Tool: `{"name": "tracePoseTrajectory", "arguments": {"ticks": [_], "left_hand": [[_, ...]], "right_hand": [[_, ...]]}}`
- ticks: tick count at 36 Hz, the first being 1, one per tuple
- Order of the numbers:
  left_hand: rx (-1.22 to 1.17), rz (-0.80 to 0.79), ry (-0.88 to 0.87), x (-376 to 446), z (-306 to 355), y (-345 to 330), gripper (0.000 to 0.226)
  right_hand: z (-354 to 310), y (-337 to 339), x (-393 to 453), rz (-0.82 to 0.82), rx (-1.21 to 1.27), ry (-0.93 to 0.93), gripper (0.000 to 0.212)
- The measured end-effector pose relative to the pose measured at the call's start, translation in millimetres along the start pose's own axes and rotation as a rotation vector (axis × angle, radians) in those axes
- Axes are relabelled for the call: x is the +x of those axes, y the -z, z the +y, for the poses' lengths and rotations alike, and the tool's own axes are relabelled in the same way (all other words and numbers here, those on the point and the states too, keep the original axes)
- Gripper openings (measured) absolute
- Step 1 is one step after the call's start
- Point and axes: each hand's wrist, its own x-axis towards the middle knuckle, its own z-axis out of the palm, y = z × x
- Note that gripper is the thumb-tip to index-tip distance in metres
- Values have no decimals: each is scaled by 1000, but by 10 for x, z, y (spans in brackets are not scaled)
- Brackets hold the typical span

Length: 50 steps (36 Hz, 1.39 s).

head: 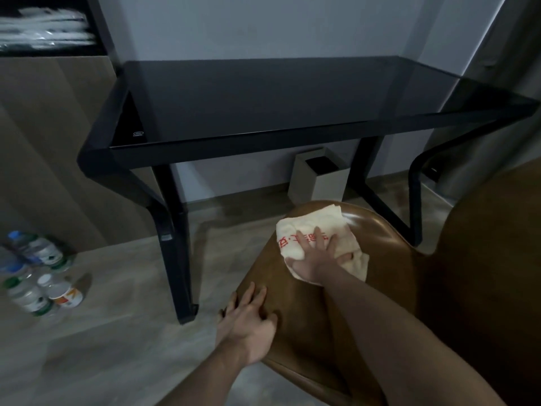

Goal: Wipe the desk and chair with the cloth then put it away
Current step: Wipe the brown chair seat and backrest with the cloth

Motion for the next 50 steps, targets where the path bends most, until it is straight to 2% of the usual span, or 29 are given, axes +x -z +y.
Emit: {"name": "tracePoseTrajectory", "arguments": {"ticks": [5,9,15,20,29,39,50], "left_hand": [[-13,-6,-17,-51,-3,4,67],[-45,6,-21,-88,-10,5,64],[-61,21,-25,-157,-9,1,59],[-75,20,-9,-183,-10,10,60],[-74,37,-16,-110,-34,3,61],[-33,26,-13,-14,-2,30,62],[-41,20,-28,-77,7,47,63]], "right_hand": [[90,-54,-202,-1,-42,99,67],[199,-212,-654,-23,25,192,64],[364,-532,-1406,-39,107,207,65],[560,-557,-1665,-79,184,174,59],[448,-448,-1090,-11,90,34,77],[655,158,-220,-40,20,-25,83],[969,181,-678,-14,87,-268,76]]}}
